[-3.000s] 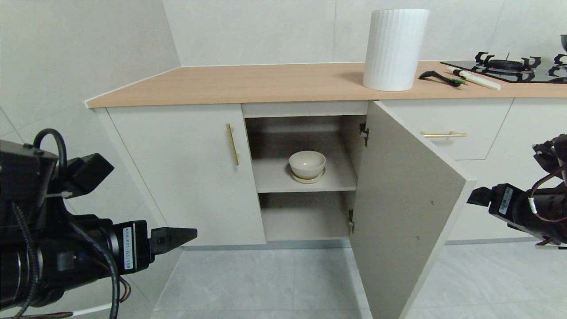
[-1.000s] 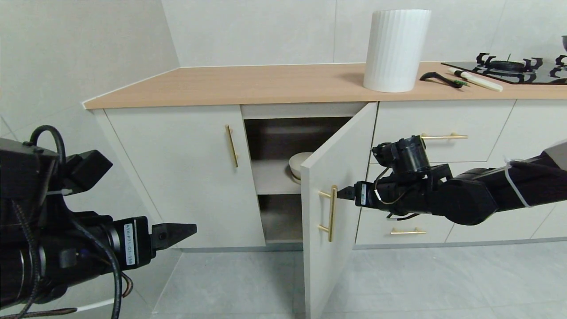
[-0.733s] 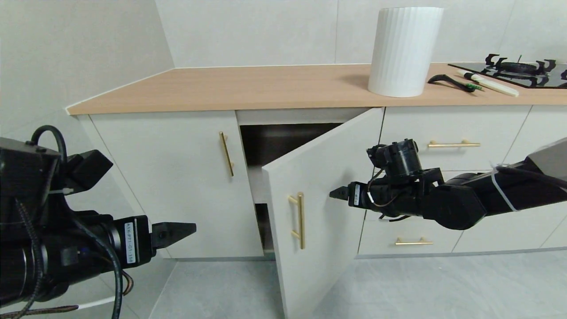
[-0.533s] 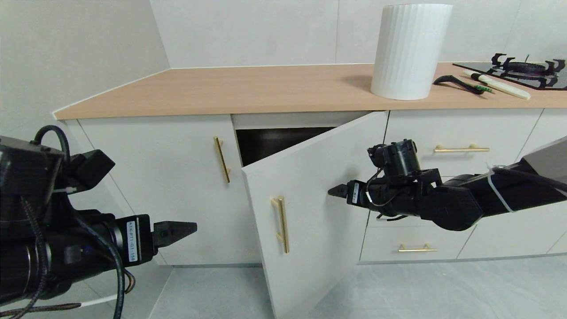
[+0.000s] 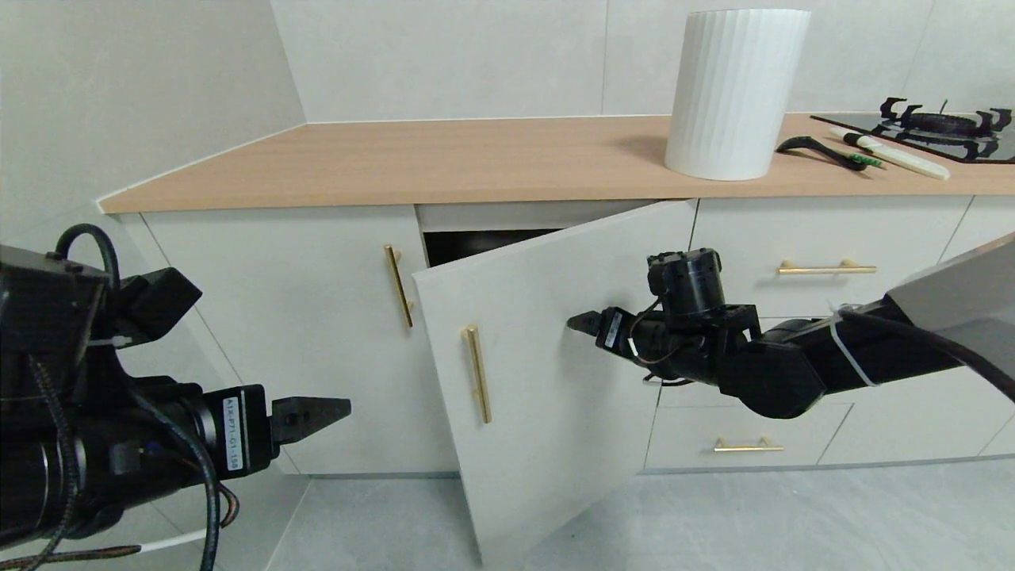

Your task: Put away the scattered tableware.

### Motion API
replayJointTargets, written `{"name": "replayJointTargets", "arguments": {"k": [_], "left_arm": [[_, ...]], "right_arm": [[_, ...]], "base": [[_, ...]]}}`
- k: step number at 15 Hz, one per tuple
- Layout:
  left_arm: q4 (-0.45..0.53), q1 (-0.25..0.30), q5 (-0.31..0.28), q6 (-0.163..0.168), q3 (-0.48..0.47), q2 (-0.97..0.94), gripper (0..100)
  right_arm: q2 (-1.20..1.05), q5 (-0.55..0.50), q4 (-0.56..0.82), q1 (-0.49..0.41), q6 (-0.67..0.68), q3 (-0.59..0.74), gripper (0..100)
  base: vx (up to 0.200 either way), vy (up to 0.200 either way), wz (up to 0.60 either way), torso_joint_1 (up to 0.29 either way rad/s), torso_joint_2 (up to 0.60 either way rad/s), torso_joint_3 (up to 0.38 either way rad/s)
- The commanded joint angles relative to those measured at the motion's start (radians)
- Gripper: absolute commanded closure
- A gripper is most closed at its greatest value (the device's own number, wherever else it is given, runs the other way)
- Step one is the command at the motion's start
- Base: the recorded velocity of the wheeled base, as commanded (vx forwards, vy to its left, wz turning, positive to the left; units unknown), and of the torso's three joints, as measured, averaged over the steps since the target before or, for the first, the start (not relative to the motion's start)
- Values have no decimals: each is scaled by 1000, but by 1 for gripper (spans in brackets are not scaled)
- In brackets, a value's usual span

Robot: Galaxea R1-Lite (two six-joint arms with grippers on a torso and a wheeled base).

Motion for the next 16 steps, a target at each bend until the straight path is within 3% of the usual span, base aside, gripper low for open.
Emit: {"name": "replayJointTargets", "arguments": {"k": [1, 3, 16], "left_arm": [[0, -1, 0, -1, 0, 1, 0], [0, -1, 0, -2, 0, 1, 0], [0, -1, 0, -2, 0, -1, 0]], "right_arm": [[74, -61, -2, 1, 39, -86, 0], [123, -124, 0, -5, 69, -152, 0], [246, -265, 0, -64, 125, -321, 0]], "base": [[0, 0, 0, 0, 0, 0], [0, 0, 0, 0, 0, 0], [0, 0, 0, 0, 0, 0]]}}
